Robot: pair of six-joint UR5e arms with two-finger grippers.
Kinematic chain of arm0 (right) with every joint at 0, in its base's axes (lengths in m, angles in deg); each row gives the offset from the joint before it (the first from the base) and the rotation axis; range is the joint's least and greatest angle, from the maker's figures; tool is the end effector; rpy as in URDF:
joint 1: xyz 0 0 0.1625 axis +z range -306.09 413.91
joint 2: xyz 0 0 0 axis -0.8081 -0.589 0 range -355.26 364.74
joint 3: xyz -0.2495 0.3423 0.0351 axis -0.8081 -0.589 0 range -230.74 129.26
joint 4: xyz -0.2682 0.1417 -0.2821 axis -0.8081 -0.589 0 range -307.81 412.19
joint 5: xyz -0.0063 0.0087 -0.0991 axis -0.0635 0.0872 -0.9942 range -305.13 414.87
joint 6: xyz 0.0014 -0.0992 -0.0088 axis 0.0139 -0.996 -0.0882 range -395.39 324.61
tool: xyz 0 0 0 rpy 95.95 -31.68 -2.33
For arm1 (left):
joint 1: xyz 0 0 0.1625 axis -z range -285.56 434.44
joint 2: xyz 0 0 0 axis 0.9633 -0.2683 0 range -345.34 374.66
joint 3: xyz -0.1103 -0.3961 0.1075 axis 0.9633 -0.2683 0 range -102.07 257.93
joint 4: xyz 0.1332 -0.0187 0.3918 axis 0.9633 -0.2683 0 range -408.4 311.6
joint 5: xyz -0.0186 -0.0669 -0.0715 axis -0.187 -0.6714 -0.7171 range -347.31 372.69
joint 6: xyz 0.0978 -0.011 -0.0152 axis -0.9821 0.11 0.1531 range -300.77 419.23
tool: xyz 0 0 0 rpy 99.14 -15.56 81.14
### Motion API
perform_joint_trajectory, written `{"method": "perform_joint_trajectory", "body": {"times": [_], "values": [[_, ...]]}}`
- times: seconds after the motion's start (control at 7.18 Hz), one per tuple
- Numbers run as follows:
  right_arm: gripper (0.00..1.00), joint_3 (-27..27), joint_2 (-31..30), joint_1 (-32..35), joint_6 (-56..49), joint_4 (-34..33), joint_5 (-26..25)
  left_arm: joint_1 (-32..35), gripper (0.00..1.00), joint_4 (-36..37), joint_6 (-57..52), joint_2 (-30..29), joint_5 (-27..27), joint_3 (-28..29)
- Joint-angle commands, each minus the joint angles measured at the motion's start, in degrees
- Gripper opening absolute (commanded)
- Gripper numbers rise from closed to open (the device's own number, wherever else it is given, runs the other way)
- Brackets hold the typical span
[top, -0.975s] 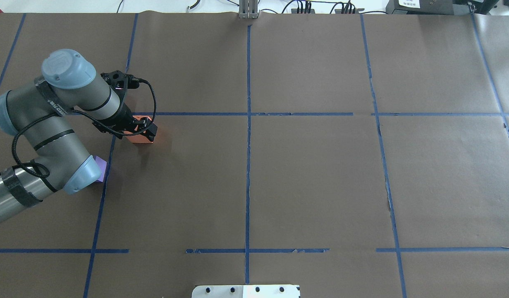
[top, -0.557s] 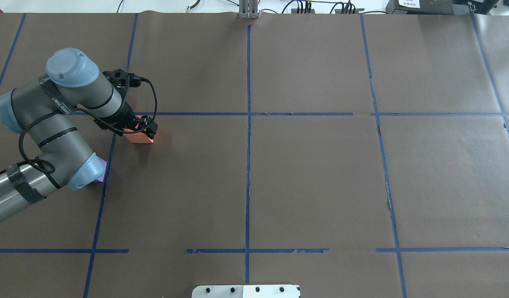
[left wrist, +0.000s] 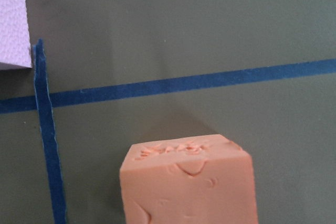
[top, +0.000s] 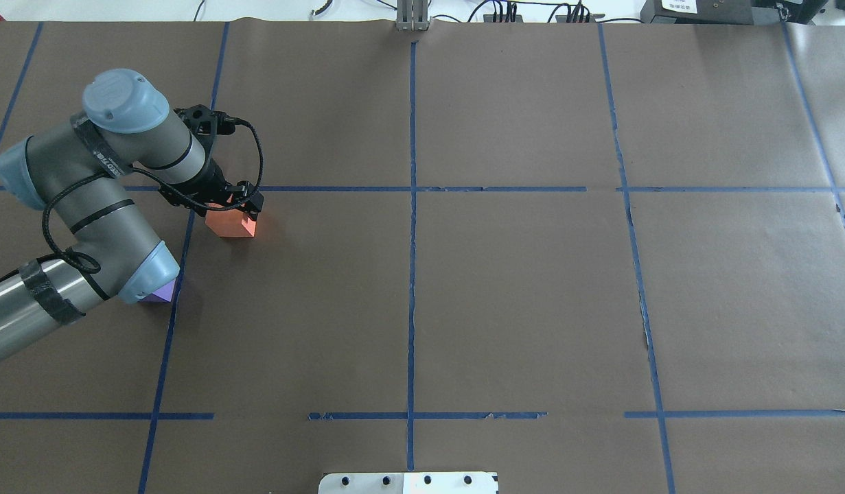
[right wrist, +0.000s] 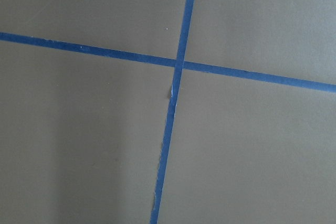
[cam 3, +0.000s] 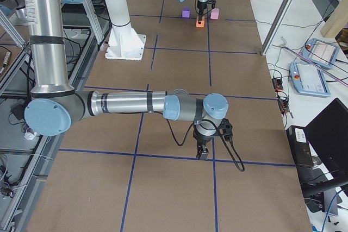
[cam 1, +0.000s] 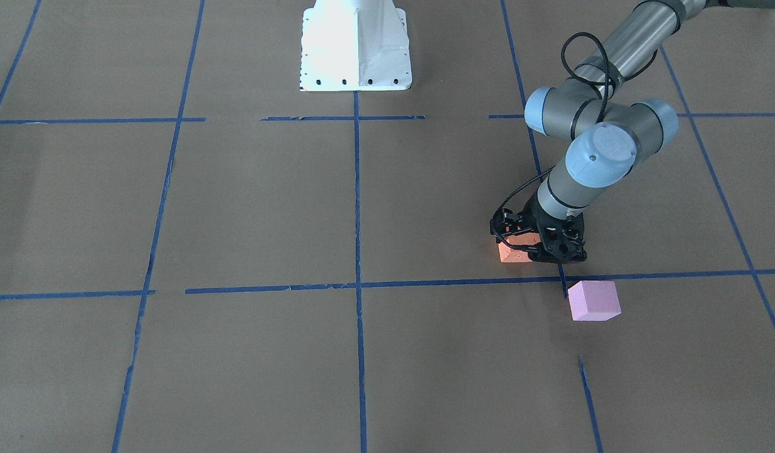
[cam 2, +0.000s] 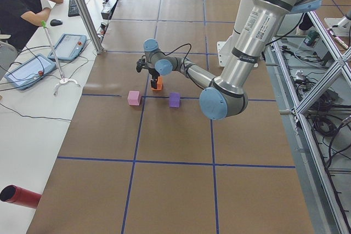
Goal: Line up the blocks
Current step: 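Lift the orange cube with the left gripper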
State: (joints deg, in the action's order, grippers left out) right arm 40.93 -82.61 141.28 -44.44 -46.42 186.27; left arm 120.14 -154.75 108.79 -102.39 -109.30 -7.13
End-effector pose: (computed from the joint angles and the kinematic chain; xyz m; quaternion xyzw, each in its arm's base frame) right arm 0.0441 -0.5072 0.6395 -0.0152 -0.3546 -0.0820 0.9313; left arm 0.4222 -0.5482 0.3976 0.0261 0.4089 0.0489 0.9109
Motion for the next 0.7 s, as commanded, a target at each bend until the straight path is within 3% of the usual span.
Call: {"method": "perform_joint_trajectory", "body": {"times": [0.0, 0.14, 0.42, 0.56], "values": [[1.00, 0.0, 0.1, 0.0, 0.0, 0.0, 0.0, 0.3, 0.94, 0.0, 0.0, -0.5, 0.0, 0.5], [1.00, 0.0, 0.0, 0.0, 0.0, 0.0, 0.0, 0.4, 0.78, 0.1, 0.3, -0.5, 0.0, 0.5], [1.00, 0.0, 0.0, 0.0, -0.1, 0.0, 0.0, 0.4, 0.54, 0.1, 0.3, -0.7, 0.0, 0.5], [1.00, 0.0, 0.1, 0.1, -0.1, 0.0, 0.0, 0.4, 0.34, 0.1, 0.4, -0.7, 0.0, 0.5]]}}
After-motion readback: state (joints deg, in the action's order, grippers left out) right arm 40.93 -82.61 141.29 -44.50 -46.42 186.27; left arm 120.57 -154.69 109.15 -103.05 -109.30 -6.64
